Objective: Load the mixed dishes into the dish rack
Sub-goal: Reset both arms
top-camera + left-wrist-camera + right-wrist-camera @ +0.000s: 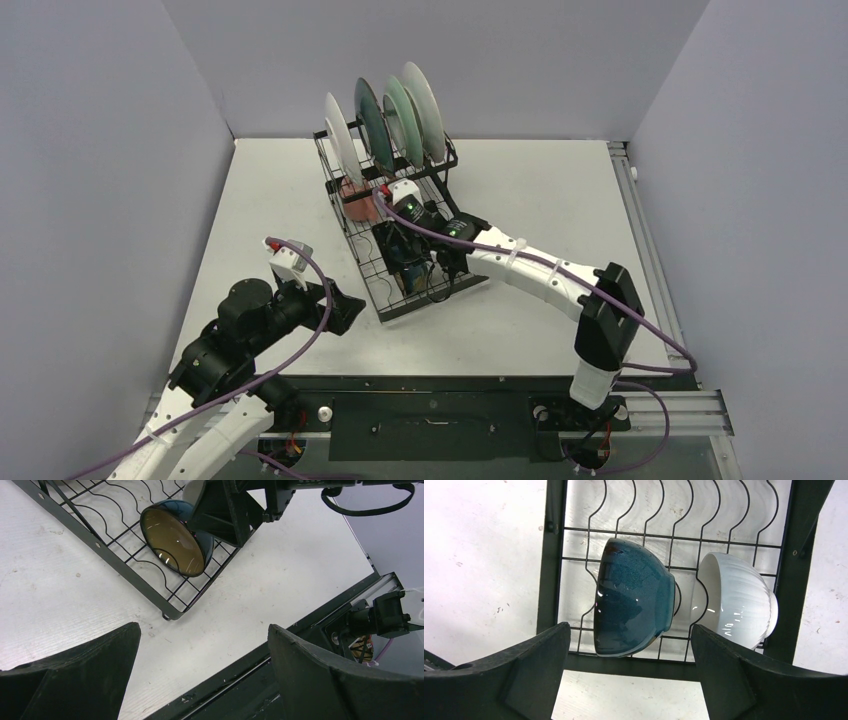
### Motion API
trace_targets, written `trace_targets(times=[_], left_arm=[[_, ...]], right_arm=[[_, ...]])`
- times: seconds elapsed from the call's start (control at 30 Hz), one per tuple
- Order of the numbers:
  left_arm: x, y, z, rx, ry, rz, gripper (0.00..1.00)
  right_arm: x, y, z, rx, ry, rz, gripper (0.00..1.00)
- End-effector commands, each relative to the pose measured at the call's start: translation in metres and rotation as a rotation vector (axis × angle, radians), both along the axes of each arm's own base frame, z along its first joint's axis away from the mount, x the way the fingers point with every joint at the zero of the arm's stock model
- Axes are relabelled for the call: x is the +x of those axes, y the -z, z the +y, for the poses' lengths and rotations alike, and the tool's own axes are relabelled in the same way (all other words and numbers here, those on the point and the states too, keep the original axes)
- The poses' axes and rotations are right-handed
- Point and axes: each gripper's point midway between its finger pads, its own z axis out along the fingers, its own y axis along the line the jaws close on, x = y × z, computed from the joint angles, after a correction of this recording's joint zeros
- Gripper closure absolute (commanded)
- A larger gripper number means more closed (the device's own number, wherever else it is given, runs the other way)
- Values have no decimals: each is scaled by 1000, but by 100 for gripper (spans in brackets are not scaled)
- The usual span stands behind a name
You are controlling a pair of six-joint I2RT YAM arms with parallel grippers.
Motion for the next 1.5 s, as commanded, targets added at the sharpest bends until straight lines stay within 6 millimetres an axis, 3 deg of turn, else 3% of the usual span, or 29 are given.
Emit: trace_targets(times=[0.0,0.33,0.6,0.87,1.3,1.47], left_arm=[[7,-12,0,-20,-20,-48,4],[9,-10,0,-13,-25,-38,4],[10,-7,0,-7,-26,-23,4],[8,-11,4,-19,-40,-44,4],[8,-12,8,-25,-67,-50,4],[7,-12,8,-26,-65,-47,4]], right_arm=[[1,-47,-3,71,28,-88,15],[-11,-88,-32,143,73,-175,15],[-26,-104,-69,173,122,-224,15],[-48,-106,-121,222,217,-277,14],[-81,-83,-205,267,415,-317,13],[-89,-75,-224,286,451,-334,13]])
